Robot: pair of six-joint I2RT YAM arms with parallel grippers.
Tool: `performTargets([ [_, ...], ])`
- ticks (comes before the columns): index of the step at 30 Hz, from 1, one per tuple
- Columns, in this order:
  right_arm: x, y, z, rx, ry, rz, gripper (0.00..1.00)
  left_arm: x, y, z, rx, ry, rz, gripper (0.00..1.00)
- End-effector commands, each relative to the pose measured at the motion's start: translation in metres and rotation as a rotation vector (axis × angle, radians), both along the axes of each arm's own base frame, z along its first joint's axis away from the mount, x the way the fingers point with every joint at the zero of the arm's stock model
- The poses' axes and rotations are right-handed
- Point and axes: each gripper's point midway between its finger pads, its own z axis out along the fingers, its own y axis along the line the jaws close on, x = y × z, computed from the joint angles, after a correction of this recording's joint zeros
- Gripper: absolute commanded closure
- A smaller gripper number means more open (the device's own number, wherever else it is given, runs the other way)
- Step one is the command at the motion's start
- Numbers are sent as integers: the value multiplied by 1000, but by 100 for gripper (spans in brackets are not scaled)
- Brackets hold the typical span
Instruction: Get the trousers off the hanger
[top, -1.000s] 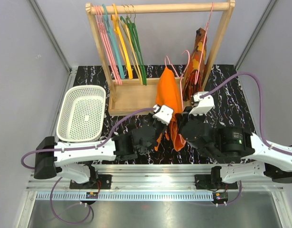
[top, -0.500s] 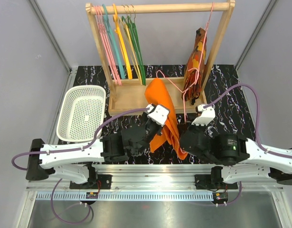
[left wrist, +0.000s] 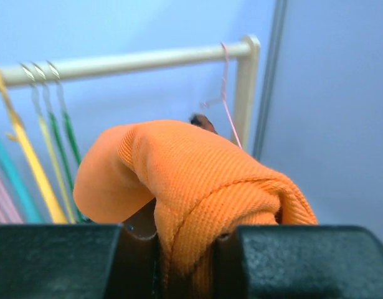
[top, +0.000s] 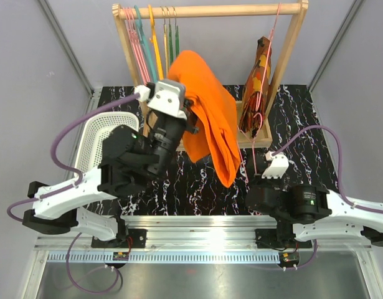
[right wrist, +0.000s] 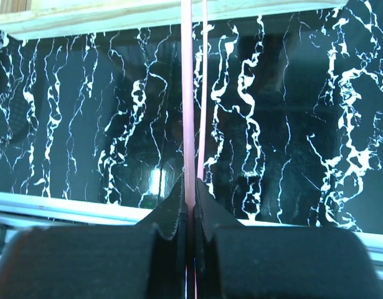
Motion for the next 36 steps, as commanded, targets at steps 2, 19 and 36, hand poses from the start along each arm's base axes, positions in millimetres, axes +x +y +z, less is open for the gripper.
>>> performTargets([
  [2,0,-9,10,18,-11,6,100,1,37,67,-90,-86,89,100],
  [19,0,7,5,-28,-36,106,100,23,165,120,2,-124,519,100],
  [36,8,39,11,-42,-101,162,100,17,271,91,-94,-73,680,100],
])
